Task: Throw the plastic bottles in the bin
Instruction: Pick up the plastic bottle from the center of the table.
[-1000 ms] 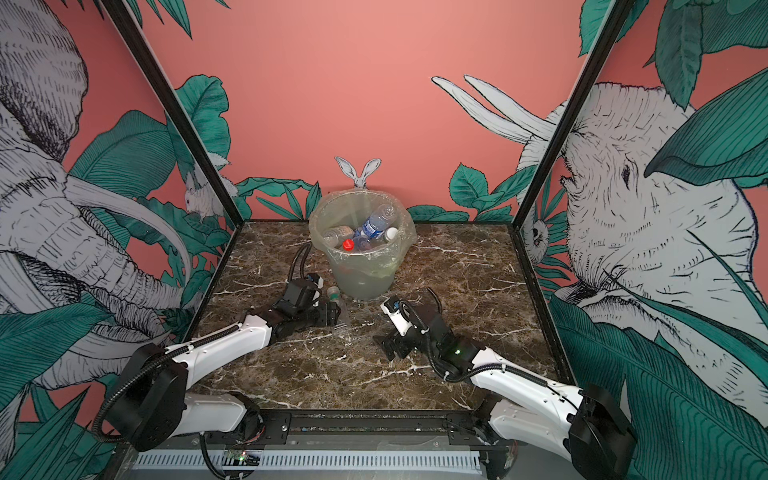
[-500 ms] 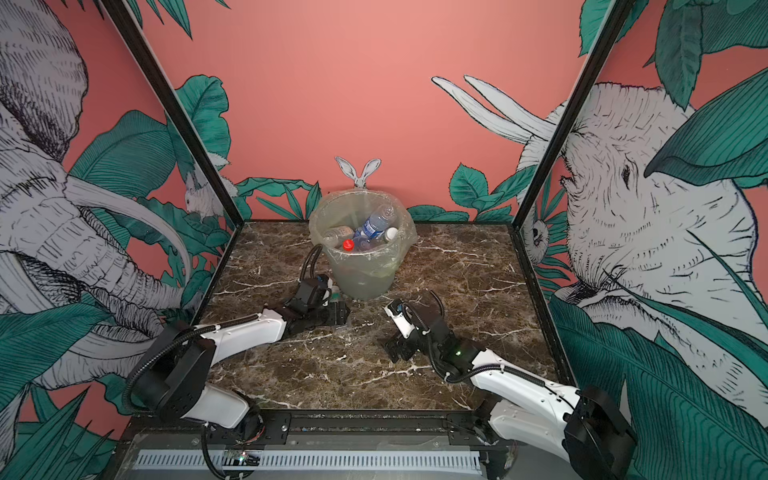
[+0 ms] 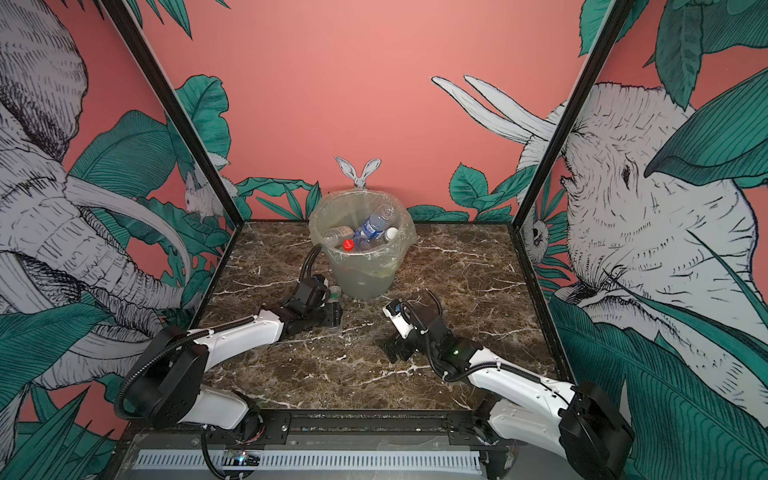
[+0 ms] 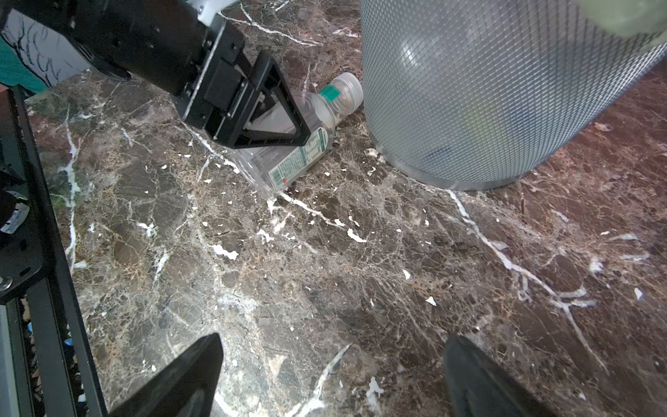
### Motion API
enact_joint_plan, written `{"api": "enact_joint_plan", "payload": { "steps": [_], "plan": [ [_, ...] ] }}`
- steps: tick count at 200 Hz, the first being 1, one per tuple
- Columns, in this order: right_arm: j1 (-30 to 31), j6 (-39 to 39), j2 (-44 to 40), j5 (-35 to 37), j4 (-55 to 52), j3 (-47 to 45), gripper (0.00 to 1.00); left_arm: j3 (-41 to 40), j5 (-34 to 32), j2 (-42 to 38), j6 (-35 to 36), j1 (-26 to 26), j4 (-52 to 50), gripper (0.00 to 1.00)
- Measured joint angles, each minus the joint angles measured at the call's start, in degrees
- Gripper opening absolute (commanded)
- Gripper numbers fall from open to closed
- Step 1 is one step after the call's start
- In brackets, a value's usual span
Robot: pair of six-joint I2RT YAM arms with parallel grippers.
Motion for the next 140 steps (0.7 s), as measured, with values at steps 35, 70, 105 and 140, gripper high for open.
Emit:
{"api": "enact_joint_plan", "payload": {
  "steps": [35, 70, 105, 140],
  "plan": [
    [0.0, 0.2, 0.0, 0.0, 0.1, 0.0, 0.97, 0.8, 0.1, 2.1, 1.8, 0.0, -1.9, 0.73],
    [0.0, 0.2, 0.0, 0.0, 0.1, 0.0, 0.96, 0.9, 0.1, 2.7, 2.7, 0.0, -2.5, 0.69],
    [0.0, 0.4, 0.0, 0.0, 0.1, 0.0, 0.95, 0.9, -1.0, 1.1, 4.0, 0.0, -4.0, 0.61],
    [0.0, 0.6, 0.0, 0.0, 0.1, -0.1, 0.95, -0.1, -2.0, -5.1, 5.2, 0.0, -4.7, 0.57]
  ]
}}
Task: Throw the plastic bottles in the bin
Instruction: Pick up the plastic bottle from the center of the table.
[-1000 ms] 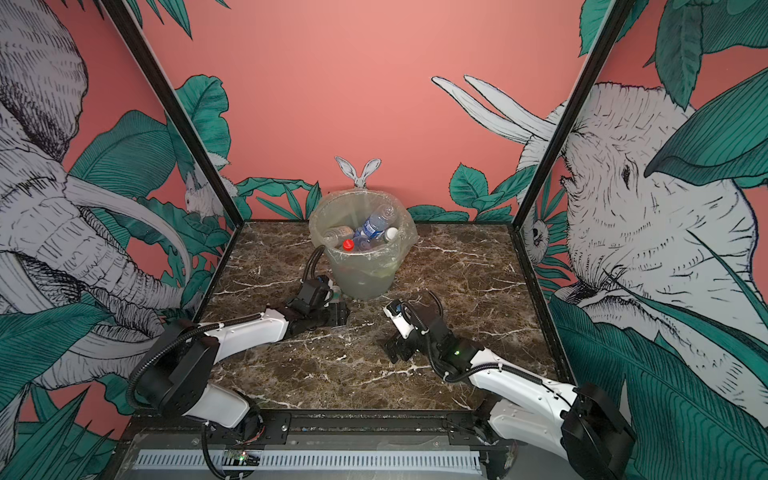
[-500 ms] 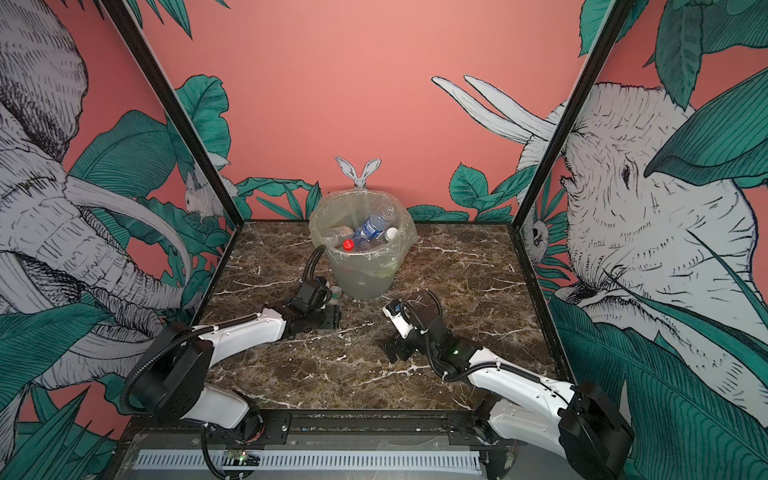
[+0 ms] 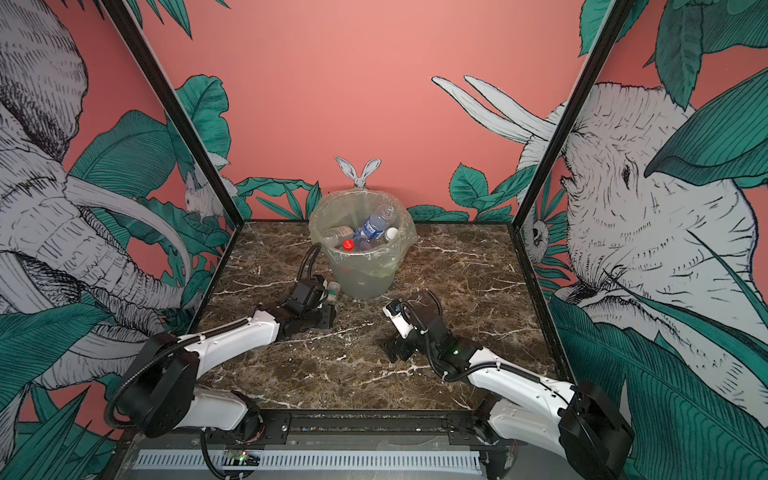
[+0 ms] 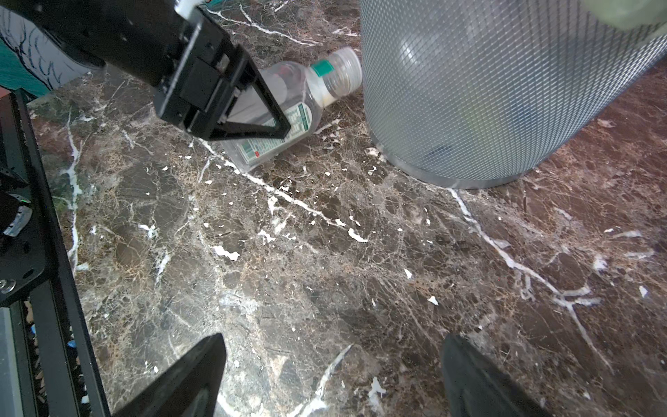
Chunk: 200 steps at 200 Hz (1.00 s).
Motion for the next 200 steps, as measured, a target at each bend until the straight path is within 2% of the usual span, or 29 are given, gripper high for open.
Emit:
{"api": "enact_joint_plan", "payload": {
  "steps": [102, 153, 171, 200],
  "plan": [
    [0.0, 0.3, -3.4, 1.9, 0.2, -1.2, 0.92, -7.8, -3.4, -23.7, 2.5, 0.0, -6.5, 0.56],
    [0.0, 0.3, -4.6, 3.4, 0.2, -2.0, 0.92, -9.8, -6.1, -39.6, 4.0, 0.0, -11.8, 0.56],
    [0.0, 0.4, -4.6, 3.7, 0.1, -2.0, 0.92, -9.2, -7.4, -42.4, 4.6, 0.0, -13.6, 0.56],
    [0.0, 0.4, -5.2, 4.2, -0.1, -2.0, 0.92, -7.2, -8.4, -42.7, 5.5, 0.0, -15.5, 0.56]
  ]
}}
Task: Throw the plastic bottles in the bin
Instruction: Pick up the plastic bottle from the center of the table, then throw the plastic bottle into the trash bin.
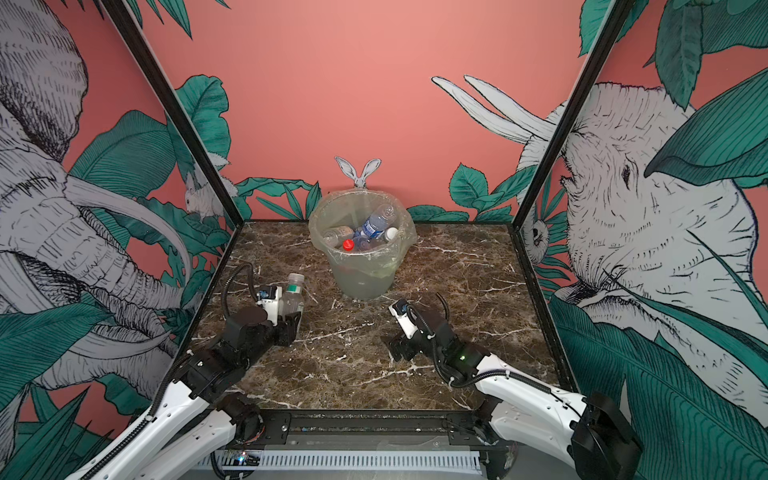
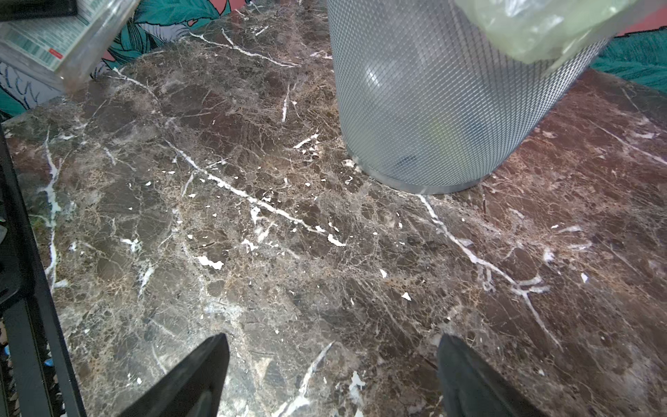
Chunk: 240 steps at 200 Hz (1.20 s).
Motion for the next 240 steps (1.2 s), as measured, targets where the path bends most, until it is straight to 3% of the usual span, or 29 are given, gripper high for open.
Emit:
{"api": "enact_joint_plan", "payload": {
  "steps": [32, 68, 119, 132, 155, 168, 201, 240],
  "plan": [
    [0.0, 0.0, -1.0, 0.5, -0.2, 0.0, 0.92, 4.1, -0.1, 1.0, 1.0, 0.0, -0.8, 0.56],
    [0.0, 0.0, -1.3, 1.4, -1.3, 0.0, 0.92, 13.8, 0.0, 6.7, 3.0, 0.0, -0.3, 0.56],
    [-0.1, 0.0, -2.3, 1.7, -2.0, 0.0, 0.94, 35.3, 1.7, 27.2, 5.5, 0.0, 6.1, 0.60],
    [-0.1, 0.0, -2.3, 1.7, -2.0, 0.0, 0.95, 43.7, 2.9, 35.4, 5.5, 0.1, 8.1, 0.68],
    [-0.1, 0.0, -2.2, 1.7, -2.2, 0.0, 0.96, 57.4, 4.5, 49.0, 5.4, 0.7, 10.6, 0.96],
    [-0.1, 0.1, -2.2, 1.6, -2.2, 0.0, 0.96, 62.3, 4.5, 54.6, 5.5, 1.1, 10.8, 0.99],
    [-0.1, 0.3, -2.3, 1.6, -2.3, 0.0, 0.97, 64.3, 4.7, 60.0, 5.7, 2.6, 9.8, 1.00],
    [-0.1, 0.3, -2.3, 1.6, -2.6, 0.0, 0.98, 61.3, 5.5, 56.1, 5.6, 3.2, 10.6, 1.00]
  ]
}}
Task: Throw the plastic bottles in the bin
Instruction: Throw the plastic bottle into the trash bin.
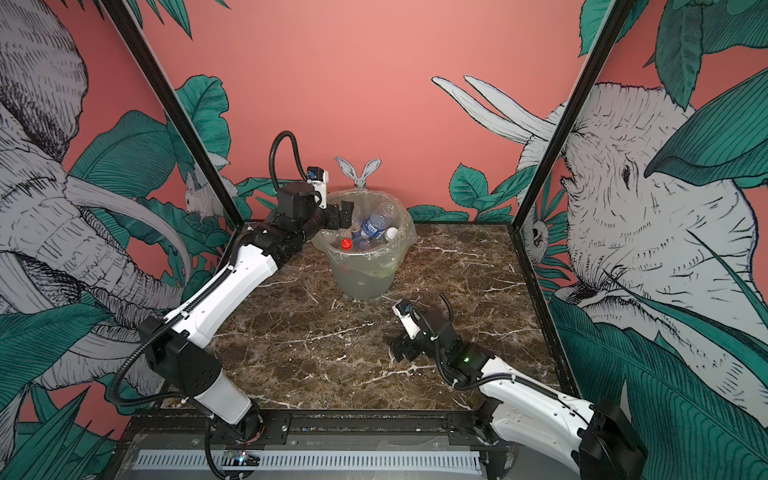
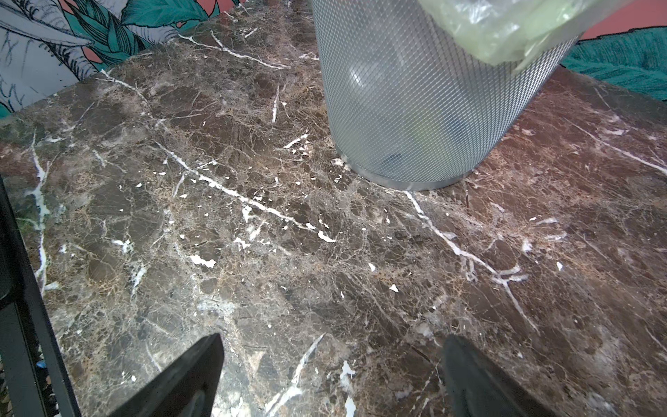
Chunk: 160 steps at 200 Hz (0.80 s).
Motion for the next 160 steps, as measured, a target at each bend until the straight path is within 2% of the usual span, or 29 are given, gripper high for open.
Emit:
{"api": "enact_joint_plan", "payload": {
  "steps": [68, 111, 160],
  "plan": [
    [-1.5, 0.9, 0.9, 2.7, -0.5, 0.0, 0.99, -14.1, 0.2, -13.5, 0.5, 0.0, 2.1, 1.00],
    [-7.3, 3.2, 2.9, 5.9, -3.1, 1.1, 0.99, -24.5, -1.1, -17.4, -0.3, 1.7, 2.7, 1.00],
    [-13.1, 4.6, 6.7, 8.4, -8.0, 9.3, 0.99, -33.7, -1.1, -21.9, -4.3, 6.0, 7.3, 1.00]
  ]
}}
